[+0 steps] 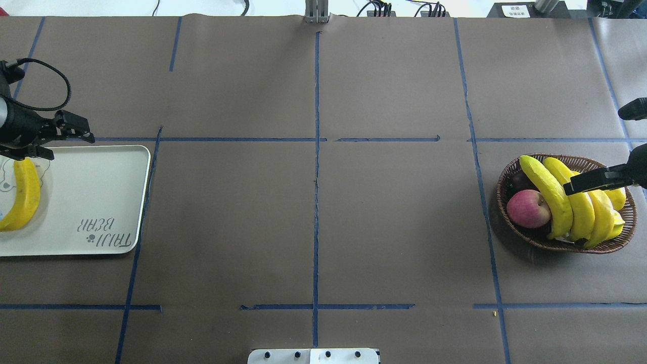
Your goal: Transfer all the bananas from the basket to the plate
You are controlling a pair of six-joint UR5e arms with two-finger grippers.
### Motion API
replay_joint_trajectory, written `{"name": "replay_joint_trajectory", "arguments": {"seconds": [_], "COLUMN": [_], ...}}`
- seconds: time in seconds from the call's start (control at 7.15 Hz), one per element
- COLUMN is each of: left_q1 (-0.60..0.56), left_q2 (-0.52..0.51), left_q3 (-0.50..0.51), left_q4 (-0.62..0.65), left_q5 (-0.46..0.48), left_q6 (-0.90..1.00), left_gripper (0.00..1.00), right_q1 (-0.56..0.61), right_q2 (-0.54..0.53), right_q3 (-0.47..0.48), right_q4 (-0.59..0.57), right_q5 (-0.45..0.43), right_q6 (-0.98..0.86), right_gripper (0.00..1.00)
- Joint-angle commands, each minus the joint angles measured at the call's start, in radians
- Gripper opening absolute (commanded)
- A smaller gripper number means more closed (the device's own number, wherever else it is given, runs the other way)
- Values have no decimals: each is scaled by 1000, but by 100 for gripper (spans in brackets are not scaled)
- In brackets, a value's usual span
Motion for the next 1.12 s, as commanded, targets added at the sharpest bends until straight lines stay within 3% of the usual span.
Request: {"name": "replay_joint_trajectory", "arguments": {"seconds": [0.0, 0.14, 0.98], "left_q1": [20, 20, 20], "left_q2": [-13, -14, -16], "left_q3": [-1, -1, -1], "left_q4": [1, 1, 1], "left_q5": [6, 6, 6], "left_q6": [-23, -25, -25], "left_gripper": [99, 99, 99], "right_q1": [0, 0, -8], "right_q2": [-1, 4, 14], "right_q3": [-52, -85, -138], "right_q4": [-4, -1, -14], "right_q5": [-8, -9, 4], "right_q6": [-115, -186, -190], "right_gripper": [87, 87, 65]}}
